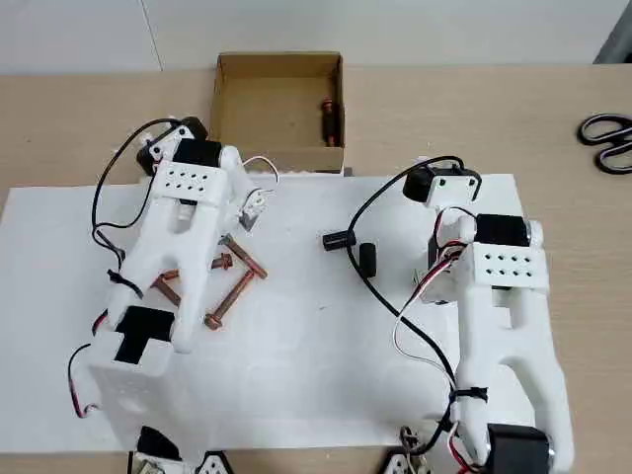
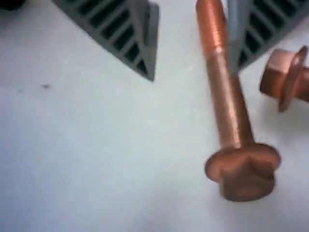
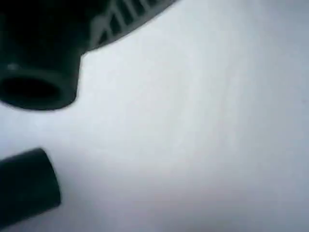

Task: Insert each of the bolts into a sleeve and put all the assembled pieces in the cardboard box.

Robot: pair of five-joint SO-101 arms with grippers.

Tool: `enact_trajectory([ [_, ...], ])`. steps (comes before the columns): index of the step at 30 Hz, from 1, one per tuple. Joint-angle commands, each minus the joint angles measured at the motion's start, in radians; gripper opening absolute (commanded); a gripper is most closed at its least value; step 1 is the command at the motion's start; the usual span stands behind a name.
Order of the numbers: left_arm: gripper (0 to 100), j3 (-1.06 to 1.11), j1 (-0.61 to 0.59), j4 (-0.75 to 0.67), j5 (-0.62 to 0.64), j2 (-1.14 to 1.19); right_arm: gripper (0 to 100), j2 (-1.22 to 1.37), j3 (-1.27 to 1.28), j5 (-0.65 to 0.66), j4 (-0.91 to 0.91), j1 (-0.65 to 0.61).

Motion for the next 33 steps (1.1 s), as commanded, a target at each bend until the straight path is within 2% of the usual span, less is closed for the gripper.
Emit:
enact_trajectory([
  [1, 10, -0.039, -0.005, -0.025, -0.008, 0.014, 0.4, -0.038, 0.002, -0.005, -0.013, 0.010],
  [9, 9, -0.042, -0.006, -0.020, -0.008, 0.101, 0.4, -0.039, 0.003, 0.035, -0.015, 0.010],
  [19, 9, -0.038, -0.109, -0.025, -0.029, 0.110, 0.4, -0.038, 0.003, 0.035, -0.016, 0.010],
  [33, 9, -0.033, -0.003, -0.048, -0.031, 0.150, 0.4, -0.039, 0.003, 0.035, -0.016, 0.010],
])
